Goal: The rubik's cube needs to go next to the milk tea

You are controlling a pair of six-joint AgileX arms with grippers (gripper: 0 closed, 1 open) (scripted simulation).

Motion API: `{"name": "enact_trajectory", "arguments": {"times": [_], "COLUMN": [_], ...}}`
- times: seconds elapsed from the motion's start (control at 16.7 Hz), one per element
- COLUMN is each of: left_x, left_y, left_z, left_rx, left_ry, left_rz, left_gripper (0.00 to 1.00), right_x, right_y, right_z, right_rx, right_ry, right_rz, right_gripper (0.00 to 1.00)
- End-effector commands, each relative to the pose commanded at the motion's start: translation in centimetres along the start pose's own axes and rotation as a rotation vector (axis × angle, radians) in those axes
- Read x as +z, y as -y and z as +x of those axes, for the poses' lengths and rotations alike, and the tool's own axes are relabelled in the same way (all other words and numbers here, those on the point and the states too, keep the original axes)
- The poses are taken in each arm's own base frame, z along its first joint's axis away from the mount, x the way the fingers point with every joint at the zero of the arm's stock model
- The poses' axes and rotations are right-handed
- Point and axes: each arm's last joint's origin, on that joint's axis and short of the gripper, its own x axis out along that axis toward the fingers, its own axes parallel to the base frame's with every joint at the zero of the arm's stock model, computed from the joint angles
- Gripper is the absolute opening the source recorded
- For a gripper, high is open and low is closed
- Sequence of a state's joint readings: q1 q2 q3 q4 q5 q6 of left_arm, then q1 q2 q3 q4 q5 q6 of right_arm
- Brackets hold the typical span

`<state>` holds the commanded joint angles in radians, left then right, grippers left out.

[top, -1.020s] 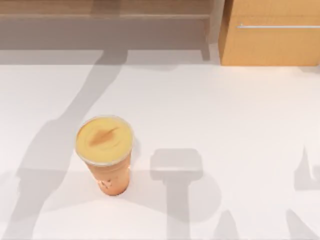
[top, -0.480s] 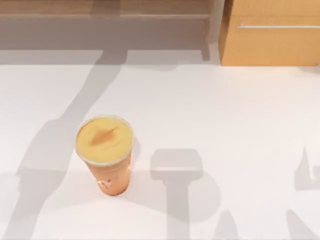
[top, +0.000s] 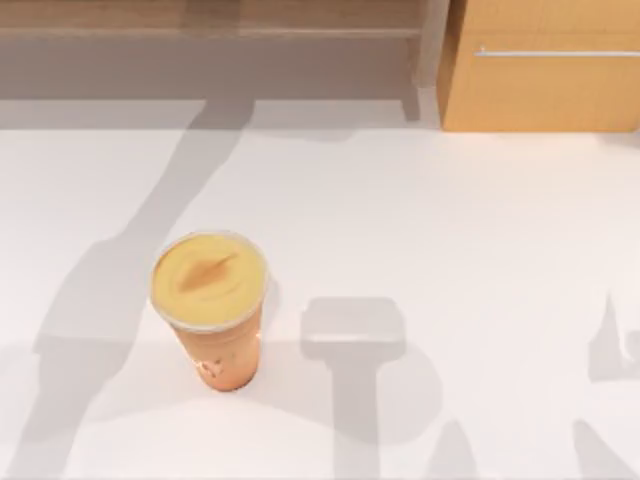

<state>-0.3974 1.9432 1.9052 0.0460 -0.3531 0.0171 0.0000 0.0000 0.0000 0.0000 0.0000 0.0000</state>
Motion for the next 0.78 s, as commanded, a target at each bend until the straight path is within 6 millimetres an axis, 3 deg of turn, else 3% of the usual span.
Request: {"name": "enact_trajectory", "arguments": {"times": [0.18,0.3,0.6,0.78], "left_x": [0.5,1.9,5.1,3.0], "left_y": [-0.3,-1.3,-6.5,-9.2], "left_z": [-0.3,-1.4,-7.5,-10.9], "left_rx": [-0.005,-0.025,-0.101,-0.139], "left_ry": [0.003,-0.004,-0.155,-0.403], "left_rz": [0.0,0.002,0.021,0.025], "left_gripper": [0.0,0.0,0.0,0.0], "right_x": [0.0,0.0,0.0,0.0], "right_y": [0.0,0.0,0.0,0.0], "right_z": [0.0,0.0,0.0,0.0], "right_rx": [0.0,0.0,0.0,0.0], "right_ry": [0.0,0.0,0.0,0.0], "right_rz": [0.0,0.0,0.0,0.0], "right_gripper": [1.0,1.0,1.0,1.0]}}
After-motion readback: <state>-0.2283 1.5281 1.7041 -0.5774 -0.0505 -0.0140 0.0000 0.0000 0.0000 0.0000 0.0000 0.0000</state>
